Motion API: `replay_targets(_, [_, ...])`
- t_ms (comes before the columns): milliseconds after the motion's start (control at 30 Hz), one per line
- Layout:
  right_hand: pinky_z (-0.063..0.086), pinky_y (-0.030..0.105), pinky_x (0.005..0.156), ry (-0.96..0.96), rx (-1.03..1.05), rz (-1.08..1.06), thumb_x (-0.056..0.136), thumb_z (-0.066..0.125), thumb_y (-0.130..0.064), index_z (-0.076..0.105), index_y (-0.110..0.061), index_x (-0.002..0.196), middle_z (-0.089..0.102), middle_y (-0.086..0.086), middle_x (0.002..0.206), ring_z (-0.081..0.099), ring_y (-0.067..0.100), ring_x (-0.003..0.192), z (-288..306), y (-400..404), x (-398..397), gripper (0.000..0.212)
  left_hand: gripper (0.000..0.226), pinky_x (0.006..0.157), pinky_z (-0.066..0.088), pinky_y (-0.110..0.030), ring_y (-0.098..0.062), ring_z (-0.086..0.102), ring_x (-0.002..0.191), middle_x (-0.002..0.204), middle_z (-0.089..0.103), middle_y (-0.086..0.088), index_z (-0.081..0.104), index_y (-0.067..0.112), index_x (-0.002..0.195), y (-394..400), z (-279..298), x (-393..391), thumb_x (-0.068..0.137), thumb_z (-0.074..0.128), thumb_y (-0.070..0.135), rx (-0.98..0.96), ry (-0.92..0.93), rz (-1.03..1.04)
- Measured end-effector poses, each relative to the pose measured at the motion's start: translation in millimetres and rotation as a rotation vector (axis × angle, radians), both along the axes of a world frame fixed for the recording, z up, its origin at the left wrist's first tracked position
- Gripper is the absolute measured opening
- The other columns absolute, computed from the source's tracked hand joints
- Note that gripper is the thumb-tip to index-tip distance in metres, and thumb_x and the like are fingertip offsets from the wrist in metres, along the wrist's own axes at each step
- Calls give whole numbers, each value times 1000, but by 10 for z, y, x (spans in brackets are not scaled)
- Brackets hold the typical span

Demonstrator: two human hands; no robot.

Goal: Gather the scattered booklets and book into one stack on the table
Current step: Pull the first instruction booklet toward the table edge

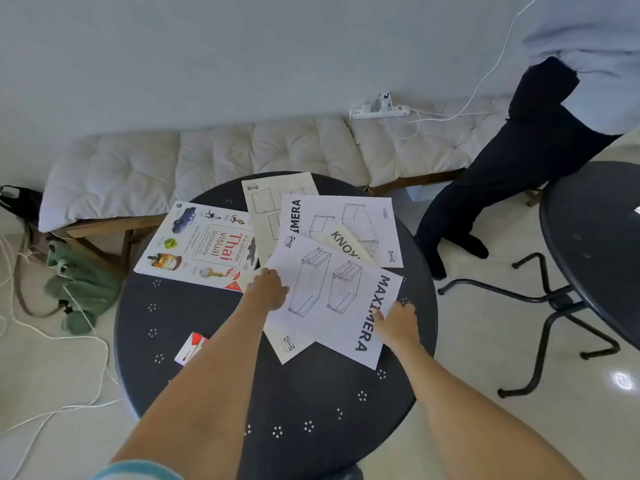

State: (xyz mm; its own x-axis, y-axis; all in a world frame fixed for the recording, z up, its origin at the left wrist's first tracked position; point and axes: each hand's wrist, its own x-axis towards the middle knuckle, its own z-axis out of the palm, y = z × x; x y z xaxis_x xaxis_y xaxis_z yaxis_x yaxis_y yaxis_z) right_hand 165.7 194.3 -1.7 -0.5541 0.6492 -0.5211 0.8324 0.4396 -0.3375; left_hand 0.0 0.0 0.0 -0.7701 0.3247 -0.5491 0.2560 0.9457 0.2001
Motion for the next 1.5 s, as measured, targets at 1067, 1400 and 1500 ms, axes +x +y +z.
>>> replay_targets(1067, [51,26,60,330,-363,-403,87,46,-7,67,-18,95,67,1,78,64,20,67,132,203,77,25,15,73,53,-41,-29,66,87,109,68,-13,58,11,94,-661,51,450,83,65,4,837,-492,957])
replay_targets(1400, [57,50,83,172,-513,-374,77,78,-18,67,-4,85,73,16,88,71,35,85,239,-158,334,20,29,78,53,-49,-35,64,97,114,66,-12,56,14,118,-1269,-52,1017,90,57,4,885,-522,1160])
replay_targets(1500, [58,46,81,217,-689,-500,76,79,-13,66,2,103,73,18,98,70,33,91,242,-247,500,33,26,81,54,-51,-35,64,95,113,66,-12,59,15,112,-1379,-92,1178,90,56,2,902,-485,1261])
